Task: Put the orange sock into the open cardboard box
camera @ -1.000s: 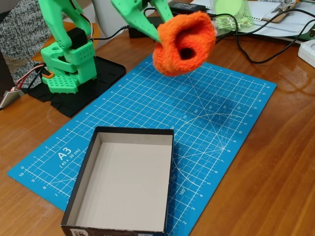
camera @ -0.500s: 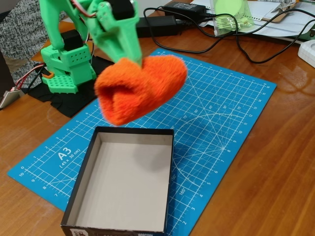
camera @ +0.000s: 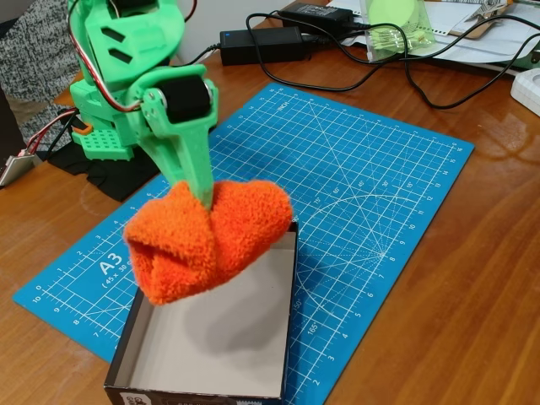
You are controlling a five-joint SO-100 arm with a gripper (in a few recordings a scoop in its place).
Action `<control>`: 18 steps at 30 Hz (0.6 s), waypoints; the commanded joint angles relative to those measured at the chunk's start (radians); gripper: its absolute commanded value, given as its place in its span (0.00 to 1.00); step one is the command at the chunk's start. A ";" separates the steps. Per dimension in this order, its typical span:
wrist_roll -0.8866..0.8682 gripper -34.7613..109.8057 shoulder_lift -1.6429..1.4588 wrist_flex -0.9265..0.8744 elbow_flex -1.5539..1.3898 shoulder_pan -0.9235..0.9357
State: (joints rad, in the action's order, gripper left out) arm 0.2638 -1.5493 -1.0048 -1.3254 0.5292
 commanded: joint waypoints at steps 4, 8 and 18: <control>0.126 0.48 -0.031 -0.074 0.046 -0.048; 0.150 0.52 -0.037 -0.087 0.040 -0.057; 0.163 0.53 -0.044 -0.072 0.028 -0.061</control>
State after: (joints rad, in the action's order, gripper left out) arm 0.4203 -1.5478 -1.0769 -1.3208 0.4633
